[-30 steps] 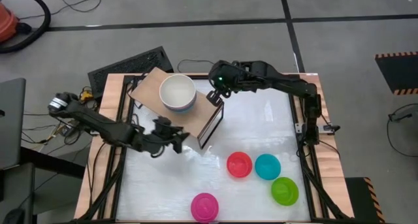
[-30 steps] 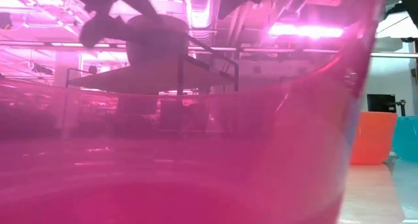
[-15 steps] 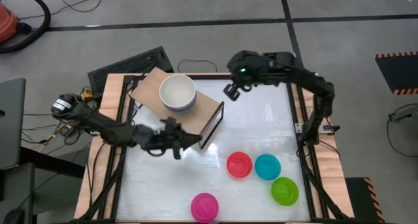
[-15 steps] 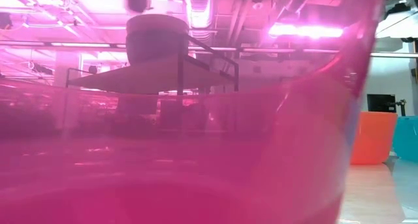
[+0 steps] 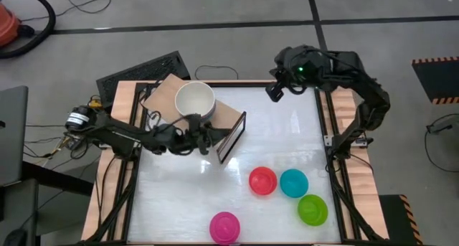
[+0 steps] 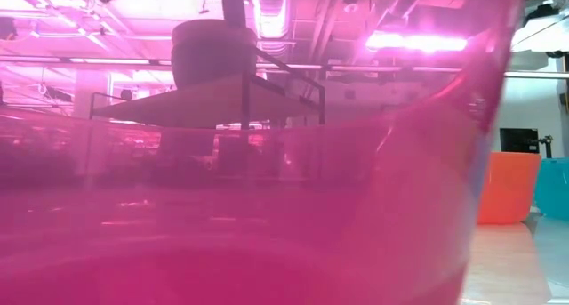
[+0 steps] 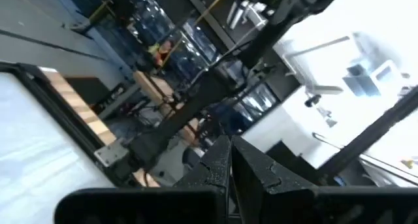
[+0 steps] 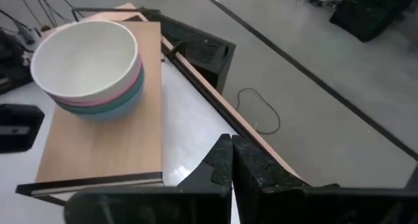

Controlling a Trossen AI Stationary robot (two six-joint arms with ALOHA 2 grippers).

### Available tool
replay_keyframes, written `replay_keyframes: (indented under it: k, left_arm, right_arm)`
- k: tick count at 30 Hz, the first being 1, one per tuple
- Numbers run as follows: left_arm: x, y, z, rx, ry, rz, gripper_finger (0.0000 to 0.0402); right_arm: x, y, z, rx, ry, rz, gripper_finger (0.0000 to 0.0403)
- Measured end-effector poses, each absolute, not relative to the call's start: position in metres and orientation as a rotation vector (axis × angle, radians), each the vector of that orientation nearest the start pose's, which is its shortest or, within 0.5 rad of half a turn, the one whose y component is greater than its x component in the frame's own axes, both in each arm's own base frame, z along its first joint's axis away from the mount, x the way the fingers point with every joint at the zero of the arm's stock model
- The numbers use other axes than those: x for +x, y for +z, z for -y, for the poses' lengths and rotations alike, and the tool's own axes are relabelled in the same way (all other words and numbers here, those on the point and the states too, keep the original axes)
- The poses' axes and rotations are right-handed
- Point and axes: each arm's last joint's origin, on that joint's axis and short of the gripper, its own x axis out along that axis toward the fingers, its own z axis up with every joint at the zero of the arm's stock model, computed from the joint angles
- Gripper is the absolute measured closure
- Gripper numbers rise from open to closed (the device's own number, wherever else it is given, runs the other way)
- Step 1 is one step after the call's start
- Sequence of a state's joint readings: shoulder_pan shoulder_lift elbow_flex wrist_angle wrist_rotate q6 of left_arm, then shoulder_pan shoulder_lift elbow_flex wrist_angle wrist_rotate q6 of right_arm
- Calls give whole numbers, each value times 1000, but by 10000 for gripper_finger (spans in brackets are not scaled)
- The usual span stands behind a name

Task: Place and stack bowls onto a shelf
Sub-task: Adjust the stacked bowls on the shelf

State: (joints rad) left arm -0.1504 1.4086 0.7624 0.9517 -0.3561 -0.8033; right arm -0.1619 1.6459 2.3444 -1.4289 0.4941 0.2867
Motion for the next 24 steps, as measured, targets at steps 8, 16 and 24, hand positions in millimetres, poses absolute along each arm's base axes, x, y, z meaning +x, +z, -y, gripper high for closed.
replay_keyframes:
  k: [8,16,24]
  left_arm:
    - [334,271,40,-790,215,360,402]
    - [352,267,40,-631,315,323,401]
    - [354,249,34,-510,426,150,401]
  right_arm:
    - [246,507,54,127,-731,-675,381]
    - [246,506,52,100,-718,-697,381]
    - [246,506,52,81,-710,-704,381]
